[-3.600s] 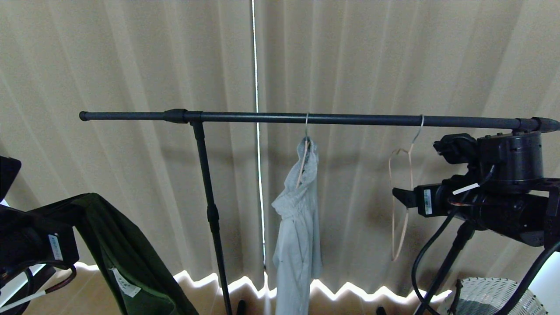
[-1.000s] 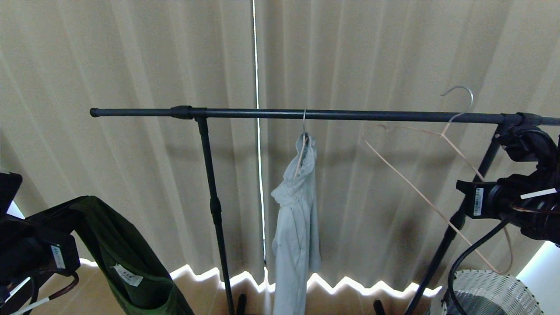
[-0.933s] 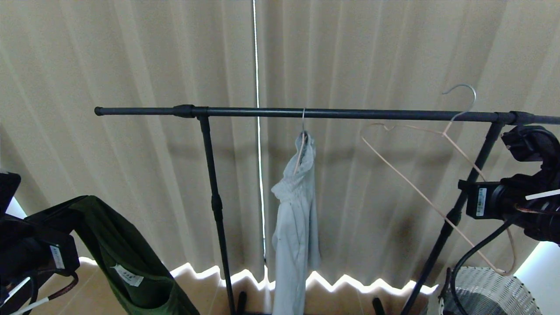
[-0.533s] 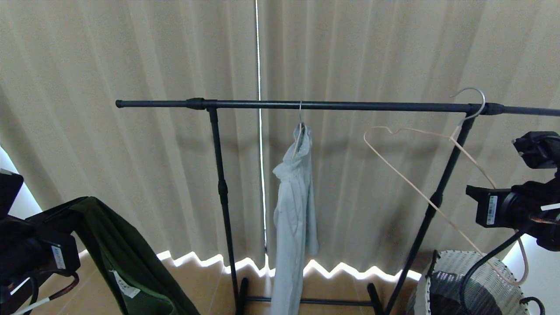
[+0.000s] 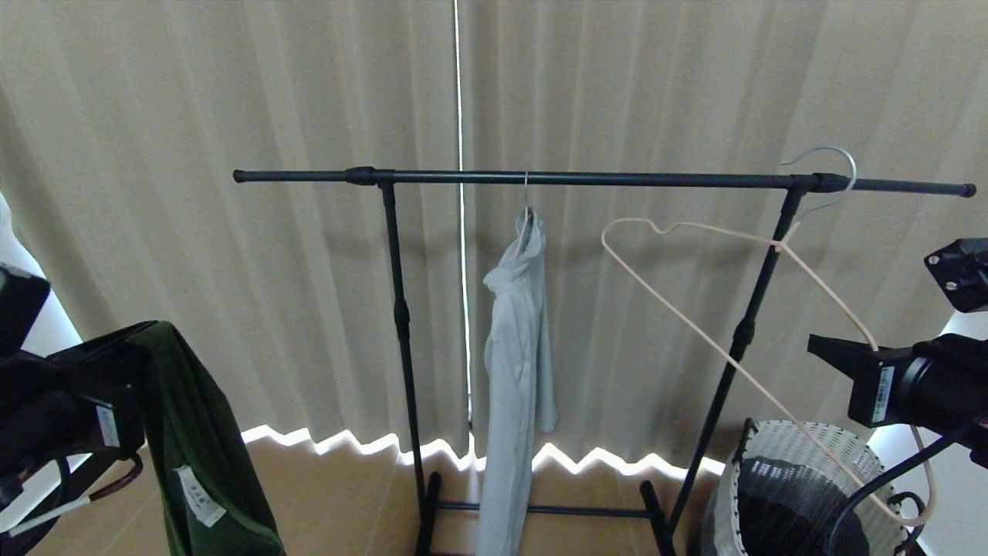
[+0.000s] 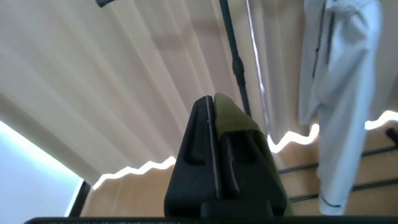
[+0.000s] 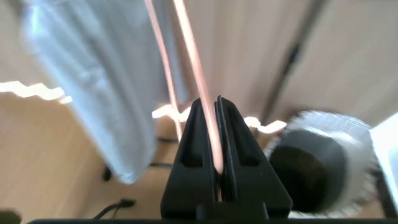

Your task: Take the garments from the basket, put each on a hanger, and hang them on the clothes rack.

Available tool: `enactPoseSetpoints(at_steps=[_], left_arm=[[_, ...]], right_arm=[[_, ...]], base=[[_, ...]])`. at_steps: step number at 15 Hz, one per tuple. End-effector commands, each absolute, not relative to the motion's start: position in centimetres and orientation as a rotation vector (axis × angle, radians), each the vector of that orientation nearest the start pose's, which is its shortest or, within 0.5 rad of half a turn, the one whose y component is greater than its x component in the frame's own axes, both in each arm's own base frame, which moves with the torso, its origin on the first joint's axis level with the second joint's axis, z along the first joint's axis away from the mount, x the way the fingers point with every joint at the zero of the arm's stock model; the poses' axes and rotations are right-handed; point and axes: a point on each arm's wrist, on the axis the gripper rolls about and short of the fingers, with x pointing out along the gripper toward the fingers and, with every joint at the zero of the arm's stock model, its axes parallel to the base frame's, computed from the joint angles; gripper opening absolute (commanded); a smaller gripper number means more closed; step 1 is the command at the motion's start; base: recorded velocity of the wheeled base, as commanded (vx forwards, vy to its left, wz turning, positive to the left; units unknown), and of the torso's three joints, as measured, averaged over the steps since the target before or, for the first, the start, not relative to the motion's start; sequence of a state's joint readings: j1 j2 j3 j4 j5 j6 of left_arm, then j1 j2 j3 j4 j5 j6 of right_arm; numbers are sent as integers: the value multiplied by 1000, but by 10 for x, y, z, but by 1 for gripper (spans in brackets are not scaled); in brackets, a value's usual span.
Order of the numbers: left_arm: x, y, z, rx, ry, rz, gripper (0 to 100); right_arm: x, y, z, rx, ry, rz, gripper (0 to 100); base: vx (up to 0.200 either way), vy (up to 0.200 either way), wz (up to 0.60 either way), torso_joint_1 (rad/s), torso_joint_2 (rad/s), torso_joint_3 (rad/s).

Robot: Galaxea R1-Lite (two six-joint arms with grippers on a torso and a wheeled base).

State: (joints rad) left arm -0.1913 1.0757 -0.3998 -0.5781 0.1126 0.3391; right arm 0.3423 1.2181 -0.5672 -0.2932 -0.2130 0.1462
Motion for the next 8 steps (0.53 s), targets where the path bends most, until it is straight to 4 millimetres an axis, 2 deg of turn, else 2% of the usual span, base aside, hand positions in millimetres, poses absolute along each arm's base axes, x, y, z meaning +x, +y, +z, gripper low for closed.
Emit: enactPoseSetpoints(at_steps=[1, 3, 6, 8], left_arm=[[160, -29, 212, 366, 91, -88, 0], [192, -49, 232, 384, 124, -25, 0], [223, -74, 254, 396, 173, -16, 0], [239, -88, 262, 349, 192, -12, 0]], right_arm=[[161, 68, 203, 53, 339, 189, 0], [151, 96, 205, 121, 363, 374, 0], [137, 119, 197, 91, 417, 540, 0], [129, 127, 193, 77, 434, 597, 0]], base=[[0, 0, 0, 0, 0, 0], [0, 0, 0, 0, 0, 0], [0, 0, 0, 0, 0, 0], [0, 0, 0, 0, 0, 0]])
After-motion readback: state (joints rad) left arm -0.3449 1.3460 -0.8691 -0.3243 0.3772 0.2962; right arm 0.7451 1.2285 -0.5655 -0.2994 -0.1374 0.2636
